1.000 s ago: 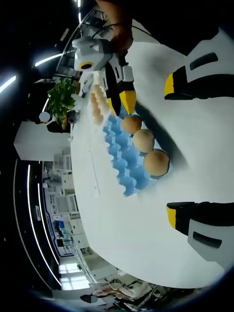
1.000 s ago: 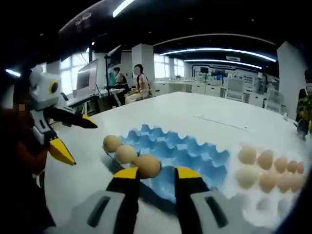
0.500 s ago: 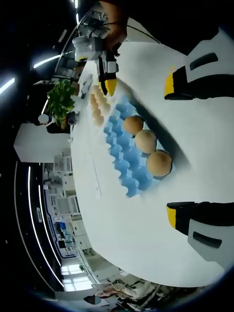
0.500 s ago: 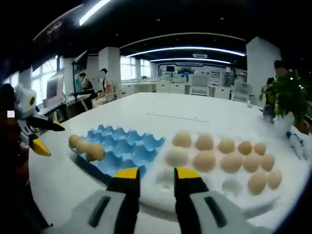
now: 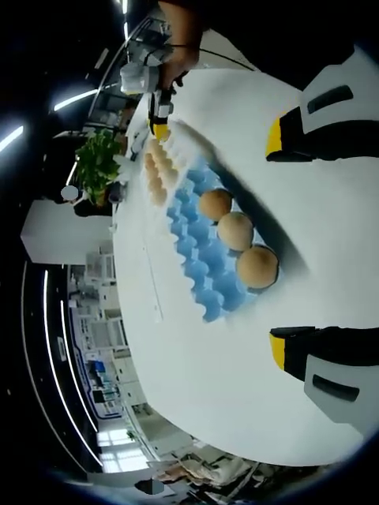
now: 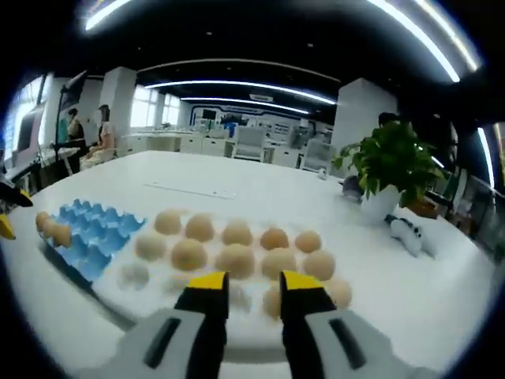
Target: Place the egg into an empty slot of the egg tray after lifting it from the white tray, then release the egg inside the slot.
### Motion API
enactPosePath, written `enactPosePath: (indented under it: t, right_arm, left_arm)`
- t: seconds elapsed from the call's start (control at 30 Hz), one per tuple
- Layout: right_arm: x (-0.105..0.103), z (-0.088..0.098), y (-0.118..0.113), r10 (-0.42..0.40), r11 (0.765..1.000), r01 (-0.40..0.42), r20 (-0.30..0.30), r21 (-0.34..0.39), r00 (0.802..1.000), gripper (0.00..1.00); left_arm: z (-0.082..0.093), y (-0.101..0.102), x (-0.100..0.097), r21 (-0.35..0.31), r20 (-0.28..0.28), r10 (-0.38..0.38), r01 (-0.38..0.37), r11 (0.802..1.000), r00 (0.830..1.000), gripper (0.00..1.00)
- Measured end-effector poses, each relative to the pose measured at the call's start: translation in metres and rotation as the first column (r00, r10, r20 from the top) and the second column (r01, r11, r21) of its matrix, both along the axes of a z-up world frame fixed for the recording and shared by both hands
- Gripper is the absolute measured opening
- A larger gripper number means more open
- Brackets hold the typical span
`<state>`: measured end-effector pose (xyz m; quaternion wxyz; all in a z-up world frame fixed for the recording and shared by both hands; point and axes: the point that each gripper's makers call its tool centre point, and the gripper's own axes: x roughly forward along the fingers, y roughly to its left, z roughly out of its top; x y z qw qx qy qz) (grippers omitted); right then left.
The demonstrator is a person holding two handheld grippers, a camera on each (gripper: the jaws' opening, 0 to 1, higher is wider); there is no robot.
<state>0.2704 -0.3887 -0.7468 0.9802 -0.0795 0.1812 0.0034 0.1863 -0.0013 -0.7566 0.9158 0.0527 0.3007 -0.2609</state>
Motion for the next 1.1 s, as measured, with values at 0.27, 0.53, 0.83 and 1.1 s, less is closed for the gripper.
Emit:
enactPosePath:
  t: [0.27,0.53,0.83,1.1]
  right_arm:
    - [0.009,-0.022,-0.018,-0.037,0.998,0.041,-0.091,0.043,0.995,0.26]
    - [0.015,-0.031,-0.031,-0.038,0.999,0.043,-0.13,0.03,0.991,0.26]
    - [0.005,-0.013,-0.03,-0.075,0.987,0.087,-0.087,0.138,0.993,0.24]
    - [0.003,0.011,0.007,0.013,0.979,-0.008,-0.023,0.204,1.0,0.24]
  left_arm:
    - [0.0,0.004,0.0,0.003,-0.002,0.01,-0.01,1.0,1.0,0.86]
    - [-0.001,0.007,0.0,0.001,-0.005,0.02,-0.02,1.0,1.0,0.86]
    - [0.001,0.009,0.001,0.001,-0.001,0.026,-0.026,1.0,1.0,0.86]
    - [0.0,0.007,0.002,0.004,-0.001,0.023,-0.023,1.0,1.0,0.86]
